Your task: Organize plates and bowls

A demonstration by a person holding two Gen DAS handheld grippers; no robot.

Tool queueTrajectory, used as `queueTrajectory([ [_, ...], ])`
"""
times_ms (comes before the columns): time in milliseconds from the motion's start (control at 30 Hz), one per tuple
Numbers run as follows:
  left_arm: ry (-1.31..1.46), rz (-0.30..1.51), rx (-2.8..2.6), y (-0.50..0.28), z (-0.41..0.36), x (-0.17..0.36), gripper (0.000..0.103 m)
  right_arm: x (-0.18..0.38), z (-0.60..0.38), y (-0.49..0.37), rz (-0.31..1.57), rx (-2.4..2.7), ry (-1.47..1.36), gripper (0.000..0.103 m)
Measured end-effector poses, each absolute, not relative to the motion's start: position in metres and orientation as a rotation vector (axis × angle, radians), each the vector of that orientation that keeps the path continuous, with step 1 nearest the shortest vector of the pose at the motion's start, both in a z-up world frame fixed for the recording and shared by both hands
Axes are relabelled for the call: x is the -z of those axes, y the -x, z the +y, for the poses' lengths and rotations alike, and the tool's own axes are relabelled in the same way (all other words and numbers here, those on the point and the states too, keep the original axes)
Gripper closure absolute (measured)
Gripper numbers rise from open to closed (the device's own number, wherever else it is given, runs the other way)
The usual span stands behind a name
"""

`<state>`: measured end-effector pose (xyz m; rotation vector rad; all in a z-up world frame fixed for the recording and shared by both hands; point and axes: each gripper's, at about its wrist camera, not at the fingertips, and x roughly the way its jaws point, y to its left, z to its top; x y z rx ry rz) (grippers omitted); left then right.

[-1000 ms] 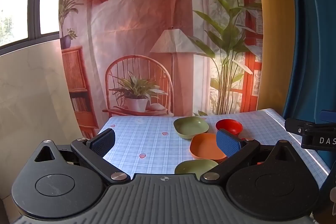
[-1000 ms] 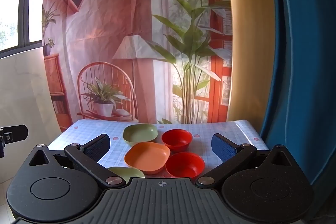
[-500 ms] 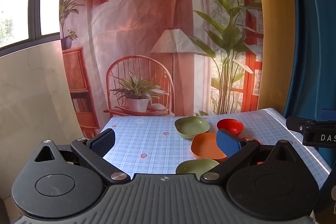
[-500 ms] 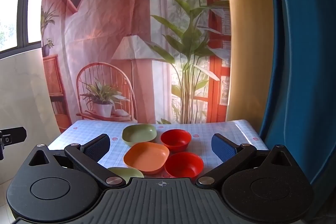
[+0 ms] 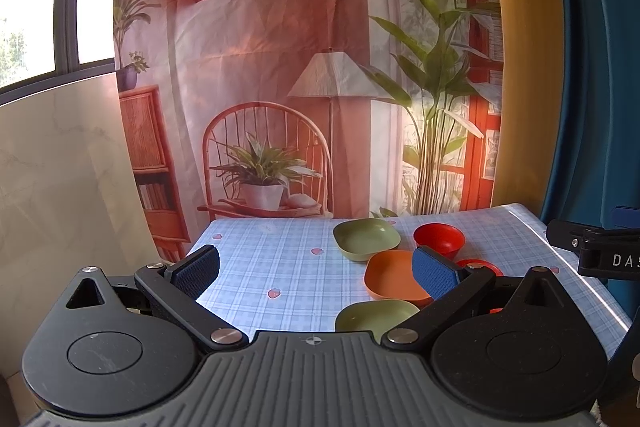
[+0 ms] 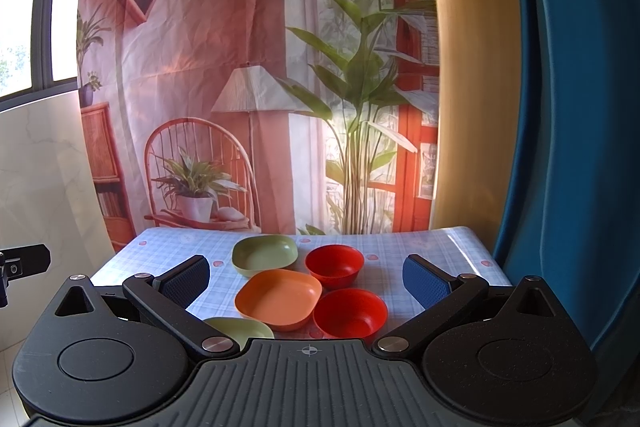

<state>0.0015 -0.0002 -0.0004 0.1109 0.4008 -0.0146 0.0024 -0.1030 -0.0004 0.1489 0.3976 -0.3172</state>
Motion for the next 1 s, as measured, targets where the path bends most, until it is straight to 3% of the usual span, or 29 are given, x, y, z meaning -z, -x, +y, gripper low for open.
queueTrajectory([
  [1000, -0.113, 0.403, 0.016, -0.0018, -0.0039, 0.0008, 0.0, 0.0009, -0.1033, -0.0026, 0.399, 0.318, -0.15, 0.0],
])
